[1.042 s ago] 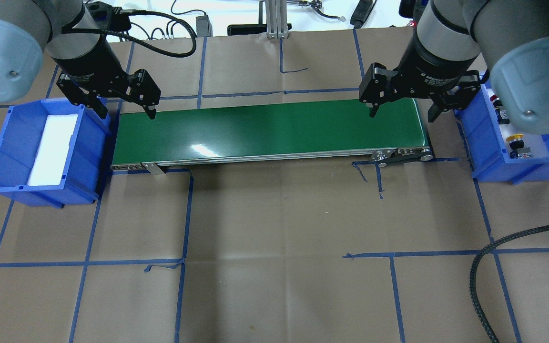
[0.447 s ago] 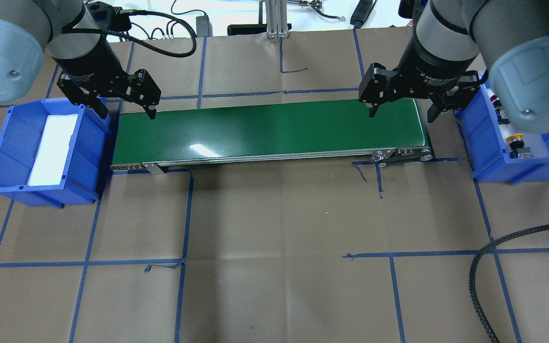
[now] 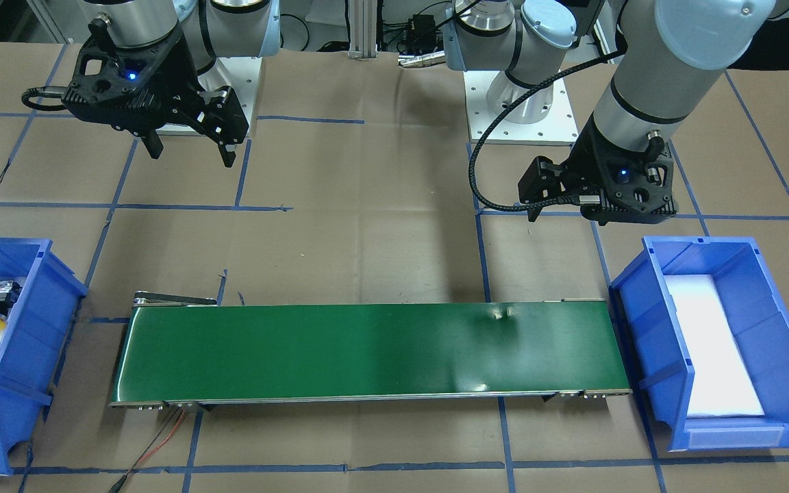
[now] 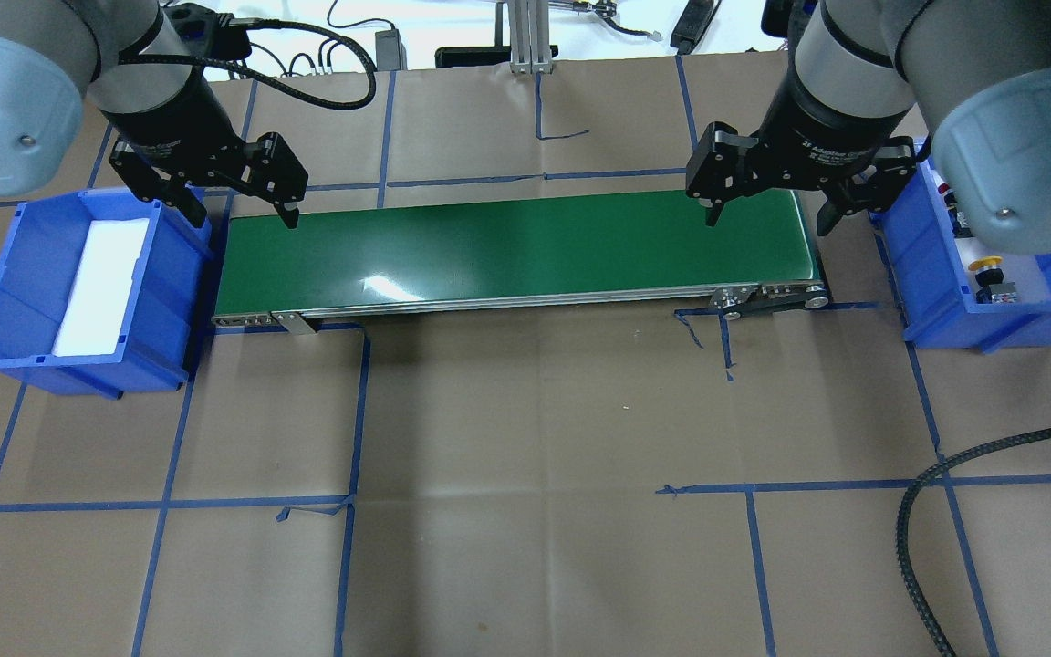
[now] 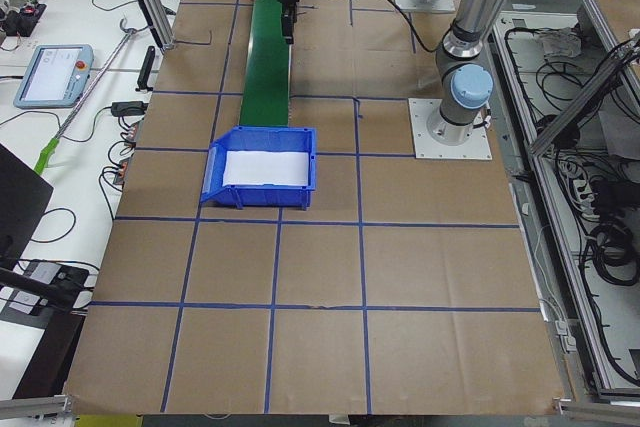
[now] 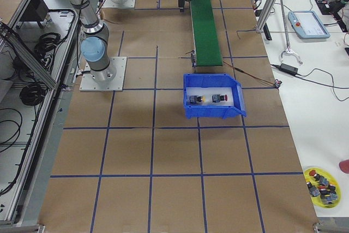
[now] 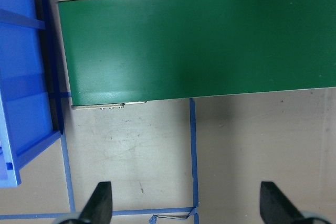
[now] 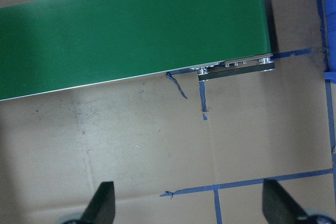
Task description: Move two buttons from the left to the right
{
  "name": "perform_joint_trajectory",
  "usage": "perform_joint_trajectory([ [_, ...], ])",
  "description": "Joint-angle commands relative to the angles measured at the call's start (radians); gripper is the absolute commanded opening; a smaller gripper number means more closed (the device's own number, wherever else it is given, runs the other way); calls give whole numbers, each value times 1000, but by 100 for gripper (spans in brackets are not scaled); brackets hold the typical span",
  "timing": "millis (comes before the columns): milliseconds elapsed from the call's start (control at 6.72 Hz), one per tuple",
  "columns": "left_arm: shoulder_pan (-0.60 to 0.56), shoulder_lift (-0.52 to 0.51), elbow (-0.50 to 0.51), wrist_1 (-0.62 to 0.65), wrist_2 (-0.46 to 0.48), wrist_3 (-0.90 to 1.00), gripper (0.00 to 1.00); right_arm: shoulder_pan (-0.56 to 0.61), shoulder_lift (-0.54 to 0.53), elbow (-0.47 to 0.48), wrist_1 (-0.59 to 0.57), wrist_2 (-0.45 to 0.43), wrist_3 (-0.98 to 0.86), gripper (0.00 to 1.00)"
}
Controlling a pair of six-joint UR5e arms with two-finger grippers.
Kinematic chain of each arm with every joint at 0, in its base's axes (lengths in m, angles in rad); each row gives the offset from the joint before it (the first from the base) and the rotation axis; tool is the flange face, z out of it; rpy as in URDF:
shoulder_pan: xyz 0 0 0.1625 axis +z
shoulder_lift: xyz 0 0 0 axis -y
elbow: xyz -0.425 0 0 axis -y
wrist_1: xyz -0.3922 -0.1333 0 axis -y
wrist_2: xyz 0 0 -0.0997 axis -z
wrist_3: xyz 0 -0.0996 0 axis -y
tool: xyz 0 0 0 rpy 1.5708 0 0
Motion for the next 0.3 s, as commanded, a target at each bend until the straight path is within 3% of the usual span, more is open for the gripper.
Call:
perform_joint_trajectory([
  [0, 0, 0, 0, 0, 2, 0, 100, 0, 2, -1, 0, 1, 0, 100],
  [149, 0, 0, 0, 0, 2, 0, 100, 0, 4, -1, 0, 1, 1, 100],
])
